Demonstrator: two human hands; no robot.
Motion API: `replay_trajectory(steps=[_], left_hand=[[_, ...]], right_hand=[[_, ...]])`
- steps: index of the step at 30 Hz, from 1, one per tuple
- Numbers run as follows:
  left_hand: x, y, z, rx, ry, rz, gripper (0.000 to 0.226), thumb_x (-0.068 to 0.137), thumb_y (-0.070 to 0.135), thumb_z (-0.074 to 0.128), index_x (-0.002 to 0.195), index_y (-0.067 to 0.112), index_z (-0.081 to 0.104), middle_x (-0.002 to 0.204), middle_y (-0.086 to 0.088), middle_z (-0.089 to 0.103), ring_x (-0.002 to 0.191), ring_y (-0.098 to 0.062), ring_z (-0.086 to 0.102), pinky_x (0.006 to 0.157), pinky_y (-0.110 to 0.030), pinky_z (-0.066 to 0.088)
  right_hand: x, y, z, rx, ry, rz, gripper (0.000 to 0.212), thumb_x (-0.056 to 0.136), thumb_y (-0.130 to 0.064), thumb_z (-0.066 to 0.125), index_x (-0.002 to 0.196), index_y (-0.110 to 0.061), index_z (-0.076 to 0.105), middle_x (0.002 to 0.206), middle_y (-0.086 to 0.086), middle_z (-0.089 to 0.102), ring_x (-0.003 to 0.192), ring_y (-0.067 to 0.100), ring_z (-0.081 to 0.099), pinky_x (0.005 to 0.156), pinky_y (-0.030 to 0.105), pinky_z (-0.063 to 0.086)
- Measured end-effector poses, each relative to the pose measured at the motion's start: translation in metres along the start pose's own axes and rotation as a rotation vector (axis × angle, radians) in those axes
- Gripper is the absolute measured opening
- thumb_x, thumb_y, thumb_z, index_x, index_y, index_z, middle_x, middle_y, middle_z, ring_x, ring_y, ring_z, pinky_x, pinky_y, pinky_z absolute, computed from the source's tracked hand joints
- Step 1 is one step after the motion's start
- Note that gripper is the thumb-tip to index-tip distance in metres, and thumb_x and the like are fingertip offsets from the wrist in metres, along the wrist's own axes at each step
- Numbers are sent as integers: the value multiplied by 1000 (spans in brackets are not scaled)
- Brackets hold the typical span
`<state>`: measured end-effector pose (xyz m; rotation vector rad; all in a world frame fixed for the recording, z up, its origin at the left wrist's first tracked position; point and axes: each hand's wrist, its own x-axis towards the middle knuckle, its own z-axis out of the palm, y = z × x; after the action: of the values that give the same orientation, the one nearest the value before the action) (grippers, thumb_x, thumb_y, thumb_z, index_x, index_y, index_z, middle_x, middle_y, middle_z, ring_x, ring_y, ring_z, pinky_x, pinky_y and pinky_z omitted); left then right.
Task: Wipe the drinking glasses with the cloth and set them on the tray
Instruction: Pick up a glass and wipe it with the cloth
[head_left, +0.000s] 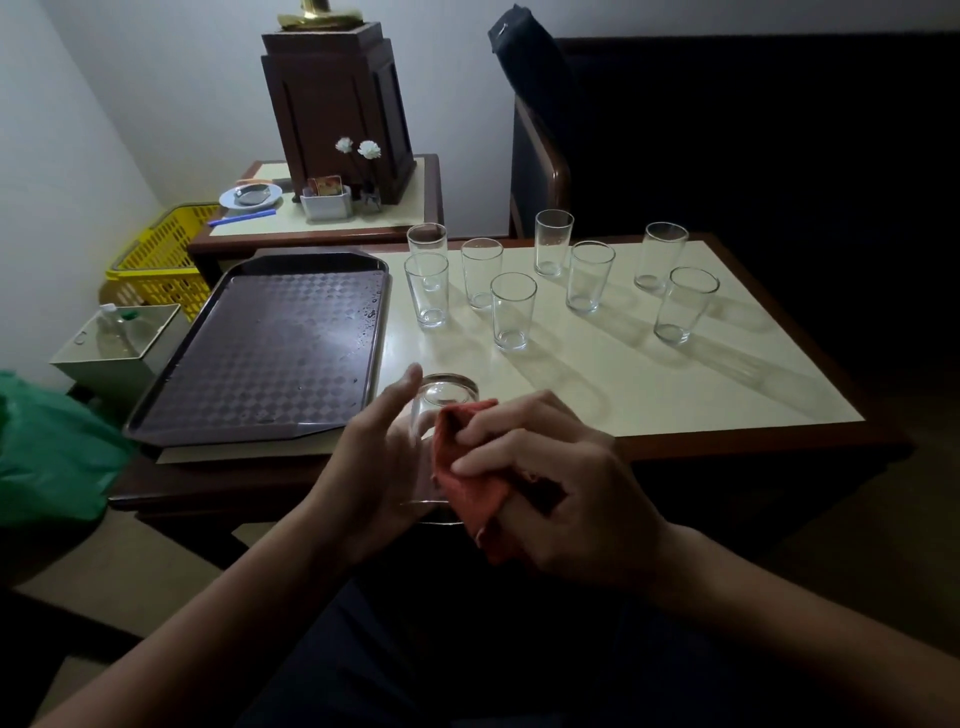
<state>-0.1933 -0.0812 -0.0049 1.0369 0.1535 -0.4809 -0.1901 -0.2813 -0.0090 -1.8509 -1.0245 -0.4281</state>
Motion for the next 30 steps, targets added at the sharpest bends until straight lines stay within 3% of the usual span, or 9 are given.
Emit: replay_trajectory(steps=[4, 8, 12, 16, 20, 22, 25, 27, 30], left_hand=[[2, -3, 2, 33, 67, 44, 72, 88, 63, 63, 127, 2, 60, 115, -19, 59, 107, -37, 62, 96, -50, 49], [9, -4, -3, 130, 138, 109, 83, 91, 71, 55, 129, -2, 62, 120, -24, 63, 117, -42, 58, 109, -61, 39], [8, -2, -7, 80, 59, 34, 80, 98, 74, 35, 124, 6, 70, 119, -24, 68, 109, -39, 66, 98, -49, 52], [7, -4, -3, 65, 63, 16, 83, 88, 71, 58, 139, 6, 56, 108, -15, 61, 89, -27, 62, 89, -43, 47], [6, 1, -4, 111, 85, 34, 72, 94, 60, 62, 138, 3, 54, 114, -19, 54, 94, -30, 61, 82, -43, 55], [6, 4, -8, 124, 110, 54, 75, 92, 61, 64, 139, 4, 55, 120, -22, 56, 105, -37, 59, 93, -52, 49], [7, 1, -12, 141, 128, 71, 68, 94, 61, 60, 141, 12, 58, 130, -22, 58, 114, -40, 56, 115, -63, 35], [8, -1, -9, 117, 136, 62, 66, 101, 58, 53, 148, 11, 51, 135, -29, 57, 116, -44, 57, 118, -65, 33], [8, -2, -3, 52, 167, 56, 55, 106, 51, 45, 140, 9, 55, 128, -28, 60, 120, -46, 55, 115, -59, 38]], right_hand=[[8, 9, -8, 24, 72, 110, 16, 91, -14, 71, 101, -8, 82, 111, 1, 75, 112, 17, 70, 93, 38, 58], [5, 5, -6, -24, 44, 67, 15, 87, -1, 80, 100, -7, 82, 110, 3, 75, 111, 20, 69, 91, 40, 57], [5, 2, -3, -2, -39, -16, 18, 86, 4, 80, 101, -5, 82, 110, 4, 76, 111, 20, 69, 95, 36, 56], [8, 17, -10, -83, 91, 148, 21, 86, 2, 77, 103, -10, 81, 112, 0, 74, 112, 18, 69, 91, 41, 57], [4, 3, -4, -12, 3, -10, 17, 85, 4, 79, 100, -3, 81, 110, 6, 75, 110, 23, 70, 92, 39, 58], [5, 4, -5, 21, -38, -11, 15, 87, 2, 78, 101, -4, 82, 111, 5, 75, 111, 21, 71, 94, 37, 58], [7, 20, -6, 73, 41, 209, 19, 89, -1, 75, 104, -11, 81, 113, -3, 75, 114, 15, 71, 93, 42, 59], [8, 28, -6, 98, 101, 320, 22, 88, -3, 72, 105, -13, 80, 114, -5, 75, 115, 16, 71, 90, 46, 61], [4, 21, -8, 51, 37, 195, 15, 86, -5, 75, 100, -10, 80, 110, -1, 74, 110, 18, 71, 90, 43, 59]])
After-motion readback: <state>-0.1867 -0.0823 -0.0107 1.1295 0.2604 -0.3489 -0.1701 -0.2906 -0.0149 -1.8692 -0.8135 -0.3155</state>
